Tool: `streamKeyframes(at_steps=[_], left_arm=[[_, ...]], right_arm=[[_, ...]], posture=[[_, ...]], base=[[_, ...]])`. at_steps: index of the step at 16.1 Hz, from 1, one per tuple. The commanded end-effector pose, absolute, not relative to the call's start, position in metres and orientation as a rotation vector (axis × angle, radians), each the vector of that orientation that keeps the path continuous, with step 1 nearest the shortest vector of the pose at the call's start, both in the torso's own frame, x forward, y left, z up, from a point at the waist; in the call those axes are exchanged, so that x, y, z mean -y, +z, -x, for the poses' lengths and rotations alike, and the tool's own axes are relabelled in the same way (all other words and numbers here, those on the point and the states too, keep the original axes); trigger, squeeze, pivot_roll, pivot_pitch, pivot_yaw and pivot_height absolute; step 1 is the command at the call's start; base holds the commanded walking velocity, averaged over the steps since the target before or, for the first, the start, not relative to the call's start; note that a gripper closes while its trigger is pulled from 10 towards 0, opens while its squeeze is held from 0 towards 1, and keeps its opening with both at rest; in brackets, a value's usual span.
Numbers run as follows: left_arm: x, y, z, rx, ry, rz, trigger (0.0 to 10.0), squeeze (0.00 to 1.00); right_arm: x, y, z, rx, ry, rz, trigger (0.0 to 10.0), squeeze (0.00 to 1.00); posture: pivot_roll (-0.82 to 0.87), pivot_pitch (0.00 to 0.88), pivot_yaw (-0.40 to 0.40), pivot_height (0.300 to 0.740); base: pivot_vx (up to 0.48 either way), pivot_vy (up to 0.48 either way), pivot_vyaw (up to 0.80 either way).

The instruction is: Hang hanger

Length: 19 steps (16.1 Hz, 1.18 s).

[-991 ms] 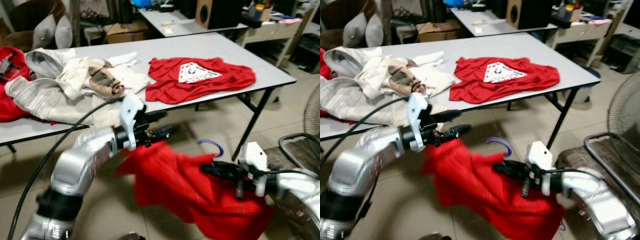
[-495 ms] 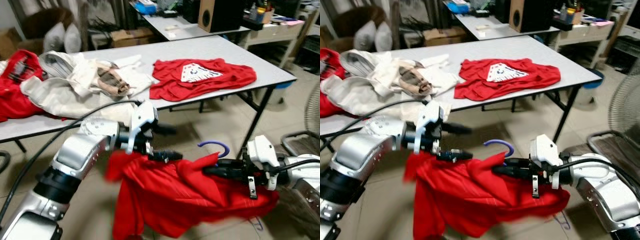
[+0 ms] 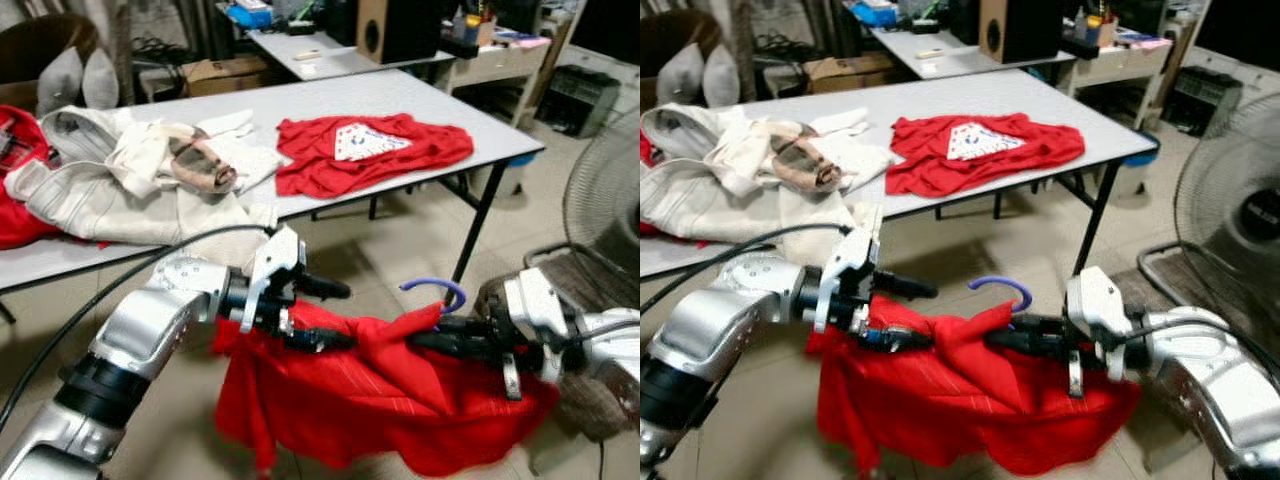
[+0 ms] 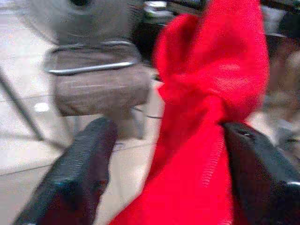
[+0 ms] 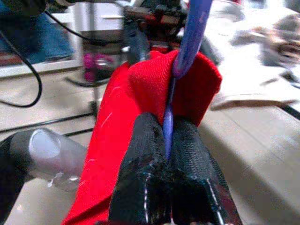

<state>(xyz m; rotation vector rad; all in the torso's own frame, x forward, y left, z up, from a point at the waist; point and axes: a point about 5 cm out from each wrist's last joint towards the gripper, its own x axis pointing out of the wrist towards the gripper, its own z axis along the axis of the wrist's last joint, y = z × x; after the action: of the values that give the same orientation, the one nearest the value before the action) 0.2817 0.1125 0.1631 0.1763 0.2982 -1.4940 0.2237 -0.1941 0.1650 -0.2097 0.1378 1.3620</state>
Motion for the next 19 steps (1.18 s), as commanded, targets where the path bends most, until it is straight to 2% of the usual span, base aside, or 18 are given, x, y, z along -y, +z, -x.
streamKeyframes(at_steps=[1, 8, 13, 19], left_arm=[[-0.117, 0.157, -0.284, -0.32, -1.464, -0.196, 0.0, 0.0], [-0.117, 0.155, -0.28, -0.345, -1.538, -0.088, 0.0, 0.0], [-0.115, 0.162, -0.278, -0.3, -1.564, 0.003, 0.0, 0.0], [-0.115, 0.161, -0.275, -0.312, -1.576, 0.025, 0.0, 0.0]], right_arm=[[0.193, 0.177, -0.227, -0.082, 1.366, 0.218, 10.0, 0.0], [0.195, 0.178, -0.226, -0.086, 1.362, 0.202, 10.0, 0.0], [0.194, 0.176, -0.227, -0.09, 1.367, 0.198, 10.0, 0.0], [0.194, 0.176, -0.227, -0.093, 1.364, 0.202, 10.0, 0.0]], posture=[[0.01, 0.0, 0.057, 0.74], [0.01, 0.0, 0.06, 0.74], [0.01, 0.0, 0.059, 0.74], [0.01, 0.0, 0.061, 0.74]], base=[[0.0, 0.0, 0.0], [0.0, 0.0, 0.0], [0.0, 0.0, 0.0], [0.0, 0.0, 0.0]])
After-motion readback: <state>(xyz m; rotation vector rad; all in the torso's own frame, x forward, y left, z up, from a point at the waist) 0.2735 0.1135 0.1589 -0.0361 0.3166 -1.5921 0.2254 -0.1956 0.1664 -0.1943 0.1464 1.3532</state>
